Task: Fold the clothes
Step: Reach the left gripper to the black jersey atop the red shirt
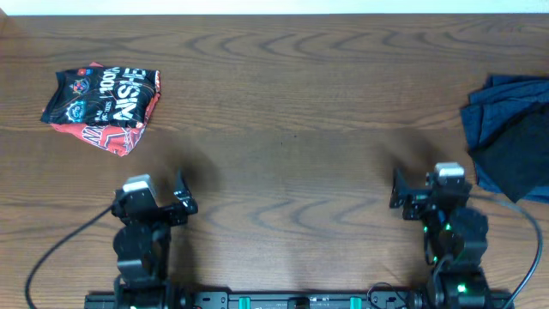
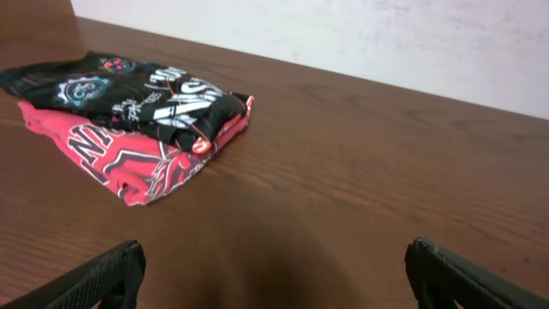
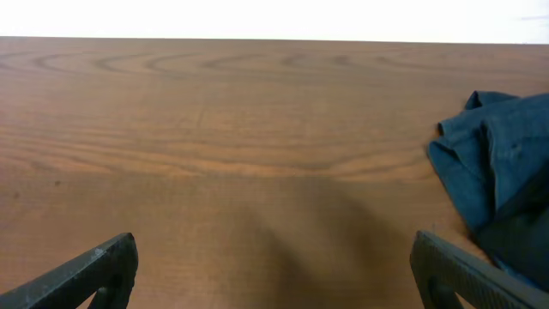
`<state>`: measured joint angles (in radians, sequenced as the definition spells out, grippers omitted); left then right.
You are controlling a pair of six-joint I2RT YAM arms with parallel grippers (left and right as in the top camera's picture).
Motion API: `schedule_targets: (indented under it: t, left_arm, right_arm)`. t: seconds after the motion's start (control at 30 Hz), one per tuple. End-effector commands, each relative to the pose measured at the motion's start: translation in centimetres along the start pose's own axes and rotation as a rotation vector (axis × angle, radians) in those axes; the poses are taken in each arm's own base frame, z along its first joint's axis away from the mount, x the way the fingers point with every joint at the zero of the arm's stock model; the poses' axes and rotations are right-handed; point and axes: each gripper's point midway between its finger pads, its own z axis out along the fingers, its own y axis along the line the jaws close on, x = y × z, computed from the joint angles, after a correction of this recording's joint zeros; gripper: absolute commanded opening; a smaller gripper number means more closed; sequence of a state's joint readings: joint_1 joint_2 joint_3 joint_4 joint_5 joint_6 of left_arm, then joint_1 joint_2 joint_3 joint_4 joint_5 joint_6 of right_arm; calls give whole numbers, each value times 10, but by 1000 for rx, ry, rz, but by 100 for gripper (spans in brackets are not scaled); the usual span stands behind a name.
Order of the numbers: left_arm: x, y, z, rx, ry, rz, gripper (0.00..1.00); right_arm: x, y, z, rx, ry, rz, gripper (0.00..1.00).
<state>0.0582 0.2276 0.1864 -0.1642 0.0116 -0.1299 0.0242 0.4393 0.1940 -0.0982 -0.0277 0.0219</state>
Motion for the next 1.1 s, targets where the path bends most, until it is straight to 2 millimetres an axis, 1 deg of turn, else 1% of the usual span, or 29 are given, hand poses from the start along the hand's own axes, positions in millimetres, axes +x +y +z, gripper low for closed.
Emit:
schedule_targets:
  t: [0.0, 0.2, 0.27, 0.33, 0.4, 0.43, 0.5, 0.57, 0.63, 0.67, 0.7, 0.77, 0.83, 0.87, 0.9, 1.03, 1.07]
  left_arm:
    - [-31, -4, -1, -14, 18, -11, 98]
    - [-57, -10, 13, -53, 230, -1, 98]
    - [-59, -12, 13, -66, 337, 2, 98]
    - [-57, -14, 10, -72, 438, 2, 98]
    - [-51, -22, 7, -37, 526, -10, 98]
    - [-50, -24, 6, -30, 549, -13, 98]
    - [-54, -25, 9, -27, 546, -13, 98]
    - [-67, -26, 18, -22, 489, -19, 98]
    - [-84, -23, 30, -32, 413, -46, 98]
    - [-93, -16, 39, -54, 370, -80, 98]
    - [-98, -11, 45, -71, 347, -104, 98]
    - [-104, 9, 64, -125, 316, -166, 98]
    - [-101, 33, 84, -186, 314, -237, 98]
    - [-98, 40, 91, -202, 317, -261, 98]
    - [-93, 48, 103, -207, 323, -281, 98]
    - [-76, 66, 147, -196, 327, -329, 100]
    - [-71, 69, 158, -190, 323, -339, 97]
  right_arm:
    - [-20, 0, 6, -1, 39, 22, 99]
    - [-18, -1, 28, 6, 273, 21, 99]
    - [-16, -1, 36, 7, 369, 21, 99]
    - [-18, -1, 42, 8, 417, 24, 99]
    - [-21, 6, 48, -27, 447, 55, 99]
    - [-23, 10, 50, -51, 450, 61, 99]
    - [-26, 17, 53, -96, 441, 53, 99]
    - [-28, 18, 55, -106, 428, 44, 91]
    - [-28, 18, 55, -105, 429, 43, 89]
    - [-27, 18, 54, -105, 433, 44, 92]
    - [-27, 18, 54, -105, 435, 44, 92]
    - [-25, 18, 54, -105, 441, 45, 92]
    - [-24, 18, 53, -104, 447, 45, 92]
    - [-24, 18, 53, -104, 449, 46, 92]
    - [-23, 18, 53, -104, 450, 46, 92]
    - [-23, 18, 52, -104, 452, 46, 91]
    - [-23, 18, 52, -104, 453, 46, 91]
